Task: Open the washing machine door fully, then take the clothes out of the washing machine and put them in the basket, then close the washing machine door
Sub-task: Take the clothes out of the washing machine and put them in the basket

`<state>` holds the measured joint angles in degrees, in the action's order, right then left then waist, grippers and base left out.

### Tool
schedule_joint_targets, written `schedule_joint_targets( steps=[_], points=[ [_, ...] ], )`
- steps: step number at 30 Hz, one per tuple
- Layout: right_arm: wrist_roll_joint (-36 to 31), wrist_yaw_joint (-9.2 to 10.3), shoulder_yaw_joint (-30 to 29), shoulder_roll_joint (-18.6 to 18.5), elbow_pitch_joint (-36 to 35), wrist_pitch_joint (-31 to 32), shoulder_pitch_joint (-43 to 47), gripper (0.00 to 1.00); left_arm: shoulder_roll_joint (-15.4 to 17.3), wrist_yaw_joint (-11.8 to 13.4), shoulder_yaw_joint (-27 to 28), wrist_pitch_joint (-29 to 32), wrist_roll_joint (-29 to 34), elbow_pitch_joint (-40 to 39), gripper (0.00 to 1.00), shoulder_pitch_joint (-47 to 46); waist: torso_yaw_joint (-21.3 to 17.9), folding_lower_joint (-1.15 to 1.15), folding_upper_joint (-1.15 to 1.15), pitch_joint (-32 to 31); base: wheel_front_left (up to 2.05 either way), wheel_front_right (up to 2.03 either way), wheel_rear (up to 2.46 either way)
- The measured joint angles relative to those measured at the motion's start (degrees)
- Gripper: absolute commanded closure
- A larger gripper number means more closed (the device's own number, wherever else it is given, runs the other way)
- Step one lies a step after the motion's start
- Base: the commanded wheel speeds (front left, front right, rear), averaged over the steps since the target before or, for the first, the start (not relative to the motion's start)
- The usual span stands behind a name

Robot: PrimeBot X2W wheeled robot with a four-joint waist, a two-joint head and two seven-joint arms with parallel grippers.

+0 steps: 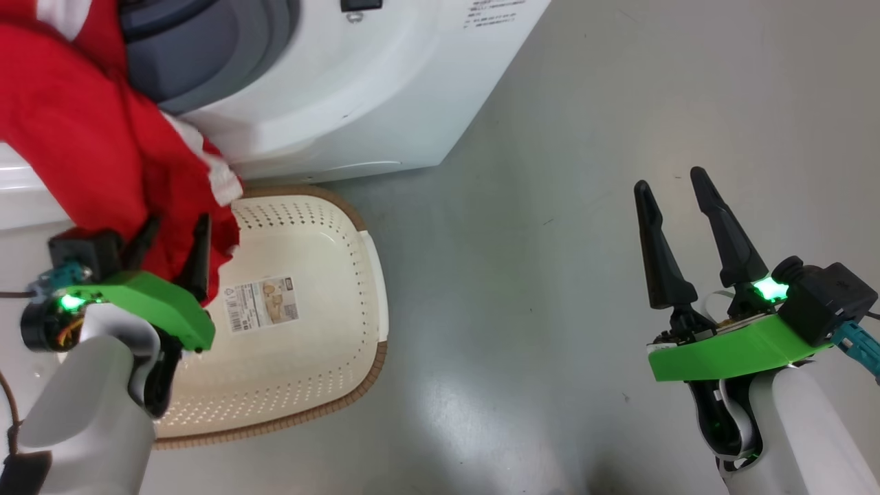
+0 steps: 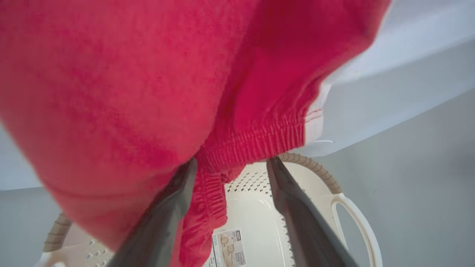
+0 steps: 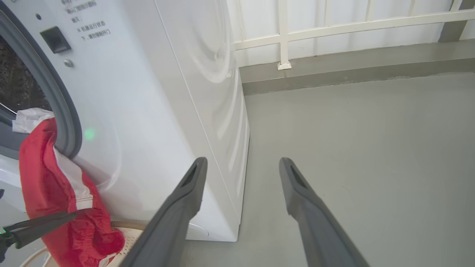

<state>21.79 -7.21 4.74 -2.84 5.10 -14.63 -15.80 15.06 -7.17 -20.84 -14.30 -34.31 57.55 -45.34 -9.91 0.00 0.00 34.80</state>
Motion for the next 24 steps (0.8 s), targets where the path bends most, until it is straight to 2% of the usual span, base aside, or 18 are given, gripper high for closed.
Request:
schedule_joint_targets(
  steps=[10, 18, 24],
  points=[
    [-0.8, 0.00, -0.6, 0.0, 0.1, 0.0, 0.1, 0.00, -0.4, 0.0, 11.3, 0.0, 6.4, -13.8, 0.00, 7.8, 1.6, 0.00, 0.00, -1.7, 0.00, 0.00, 0.00],
    [-1.7, 0.00, -1.1, 0.0, 0.5, 0.0, 0.4, 0.00, -3.5, 0.0, 19.6, -0.2, 12.9, -26.6, 0.00, 15.4, 2.9, 0.00, 0.00, -3.8, 0.00, 0.00, 0.00],
    [-1.9, 0.00, -1.6, 0.0, 0.6, 0.0, 1.1, 0.00, -5.5, 0.0, 22.8, -0.3, 16.4, -36.0, 0.00, 20.7, 3.7, 0.00, 0.00, -5.2, 0.00, 0.00, 0.00]
  ],
)
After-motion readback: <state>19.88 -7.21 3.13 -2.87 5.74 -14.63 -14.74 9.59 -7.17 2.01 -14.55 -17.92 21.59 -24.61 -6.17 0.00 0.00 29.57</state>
